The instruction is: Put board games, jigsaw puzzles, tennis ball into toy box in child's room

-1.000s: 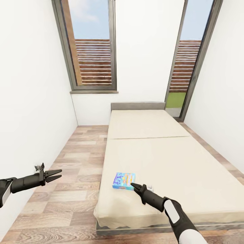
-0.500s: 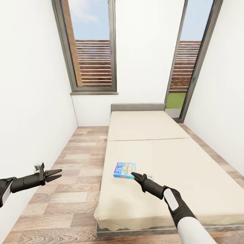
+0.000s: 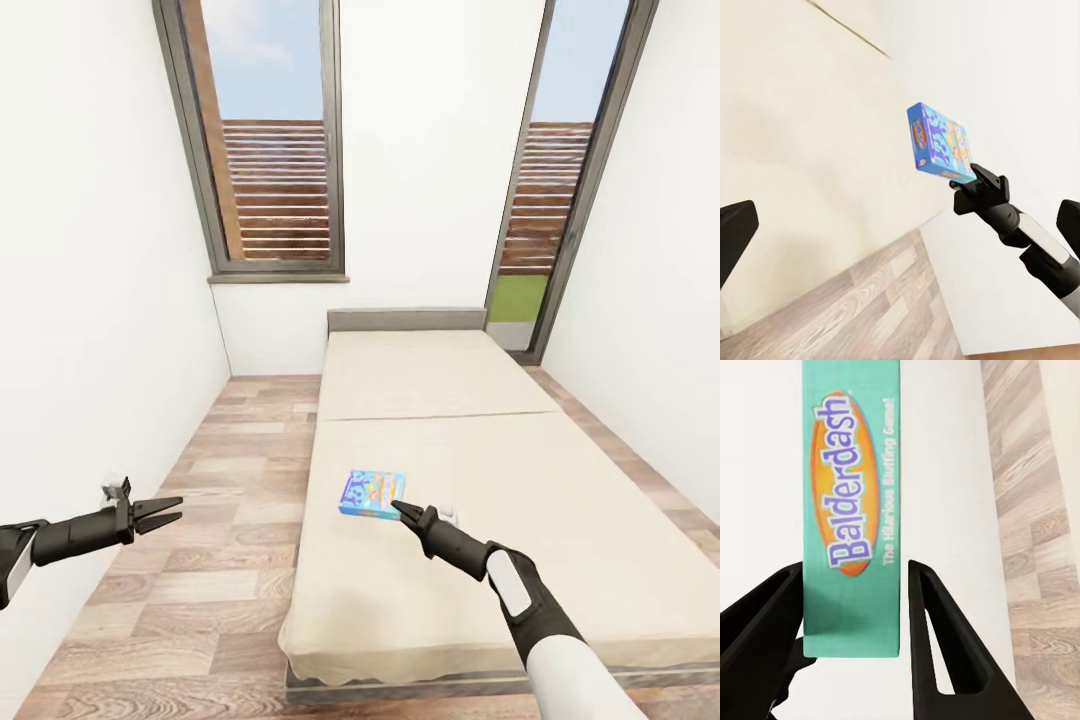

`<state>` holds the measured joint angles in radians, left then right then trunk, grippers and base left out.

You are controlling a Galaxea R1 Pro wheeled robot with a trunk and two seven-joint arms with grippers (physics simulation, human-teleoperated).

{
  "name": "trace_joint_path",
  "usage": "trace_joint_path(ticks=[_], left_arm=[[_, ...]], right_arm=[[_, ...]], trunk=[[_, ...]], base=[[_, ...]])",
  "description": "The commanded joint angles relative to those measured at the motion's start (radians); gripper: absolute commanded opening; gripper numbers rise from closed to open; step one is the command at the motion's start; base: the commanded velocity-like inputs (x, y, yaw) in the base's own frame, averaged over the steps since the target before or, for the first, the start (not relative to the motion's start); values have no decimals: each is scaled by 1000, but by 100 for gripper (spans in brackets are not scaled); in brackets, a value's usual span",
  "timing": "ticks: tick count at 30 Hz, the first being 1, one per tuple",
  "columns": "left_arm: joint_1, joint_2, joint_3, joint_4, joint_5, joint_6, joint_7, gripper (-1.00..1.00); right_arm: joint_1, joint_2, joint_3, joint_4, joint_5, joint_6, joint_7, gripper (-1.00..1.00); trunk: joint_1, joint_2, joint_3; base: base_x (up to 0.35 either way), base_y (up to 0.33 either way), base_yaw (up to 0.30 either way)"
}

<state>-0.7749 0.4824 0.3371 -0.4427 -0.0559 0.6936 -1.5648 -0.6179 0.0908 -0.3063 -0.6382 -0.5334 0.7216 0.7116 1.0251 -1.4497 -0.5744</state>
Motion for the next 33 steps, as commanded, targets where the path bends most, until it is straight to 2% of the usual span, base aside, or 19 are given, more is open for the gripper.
trace_joint_path(ticks=[1, 4, 7, 11, 22, 25, 29, 33], left_arm=[[-1, 0, 3, -5, -6, 11, -6, 100], [-1, -1, 3, -14, -6, 19, -6, 100], [-1, -2, 2, -35, -6, 65, -6, 100], [-1, -5, 1, -76, -7, 111, -6, 100], [0, -7, -1, -110, -8, 140, -6, 100], [0, -20, -4, -113, -8, 142, -6, 100], [-1, -34, -27, -115, -9, 143, -6, 100], [0, -37, -44, -116, -9, 145, -6, 100]], right_arm=[[2, 1, -5, -5, 2, 5, 13, -100], [6, 0, -5, -26, 2, 4, 63, -100], [8, -1, -7, -48, 5, 2, 138, -100], [9, -4, -8, -55, 6, 2, 169, -100], [9, -15, -7, -58, 7, 0, 190, -100], [8, -15, -7, -58, 7, 0, 188, -100], [7, -17, -7, -58, 7, -1, 186, -100], [7, -22, -7, -59, 7, -1, 188, -100]], trunk=[[-4, 7, 2], [-15, 28, 12], [-27, 49, 21], [-42, 77, 34], [-84, 154, 68], [-96, 175, 77], [-111, 203, 90], [-127, 231, 102]], base=[[0, 0, 0], [0, 0, 0], [0, 0, 0], [0, 0, 0], [0, 0, 0], [0, 0, 0], [0, 0, 0], [-50, 0, 0]])
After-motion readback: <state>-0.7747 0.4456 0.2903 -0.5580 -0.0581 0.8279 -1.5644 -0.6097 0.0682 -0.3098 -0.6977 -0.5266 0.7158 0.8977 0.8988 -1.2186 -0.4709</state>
